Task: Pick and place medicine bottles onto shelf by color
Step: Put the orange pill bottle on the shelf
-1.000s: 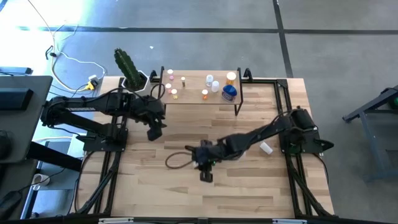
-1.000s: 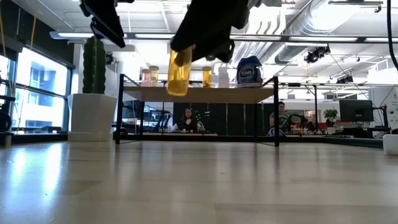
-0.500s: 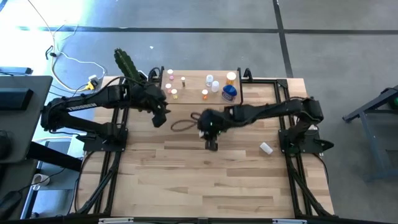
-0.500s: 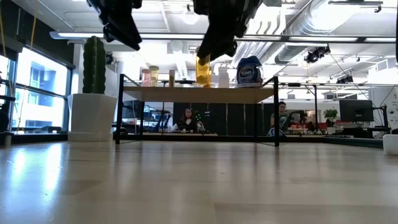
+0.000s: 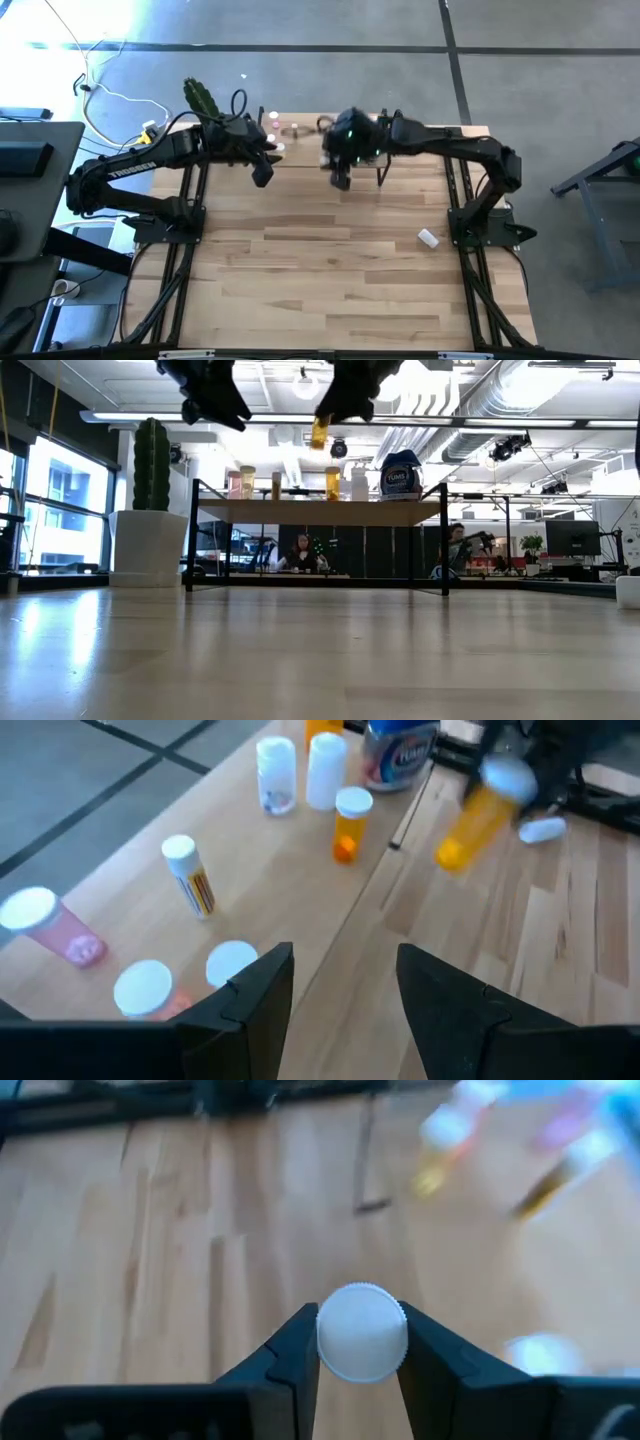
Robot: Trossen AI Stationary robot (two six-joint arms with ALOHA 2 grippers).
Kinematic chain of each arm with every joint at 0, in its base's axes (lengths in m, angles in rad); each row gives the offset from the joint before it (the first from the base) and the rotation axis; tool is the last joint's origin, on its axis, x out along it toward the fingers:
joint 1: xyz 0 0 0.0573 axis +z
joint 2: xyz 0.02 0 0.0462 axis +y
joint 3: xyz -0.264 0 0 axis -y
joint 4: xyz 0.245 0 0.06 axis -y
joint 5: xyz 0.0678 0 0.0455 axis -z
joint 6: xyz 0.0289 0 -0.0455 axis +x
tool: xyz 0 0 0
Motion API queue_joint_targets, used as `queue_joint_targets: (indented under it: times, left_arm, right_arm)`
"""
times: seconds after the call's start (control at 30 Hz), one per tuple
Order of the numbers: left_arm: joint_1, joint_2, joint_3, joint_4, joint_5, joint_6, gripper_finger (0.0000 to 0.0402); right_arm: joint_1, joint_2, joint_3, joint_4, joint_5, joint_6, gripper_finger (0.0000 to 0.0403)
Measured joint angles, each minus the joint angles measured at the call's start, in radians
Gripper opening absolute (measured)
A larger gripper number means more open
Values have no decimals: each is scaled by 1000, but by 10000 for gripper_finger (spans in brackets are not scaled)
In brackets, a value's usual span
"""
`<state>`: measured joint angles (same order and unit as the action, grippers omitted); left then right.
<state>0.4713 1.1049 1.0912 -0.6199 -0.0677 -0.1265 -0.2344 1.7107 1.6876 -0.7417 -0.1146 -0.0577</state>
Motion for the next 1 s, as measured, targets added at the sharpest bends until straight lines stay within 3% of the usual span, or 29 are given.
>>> queue_joint_targets:
  times: [0.27, 0.67, 1.0]
  left_arm:
    - [22, 0, 0, 22, 0, 0, 170]
    - [27, 0, 0, 19, -42, 0, 170]
    - [27, 0, 0, 19, -49, -2, 170]
  right_arm:
    - [-127, 0, 130, 33, 4, -82, 94]
    - [-272, 30, 153, 306, 25, -74, 94]
    - [-295, 133, 153, 242, 26, -81, 94]
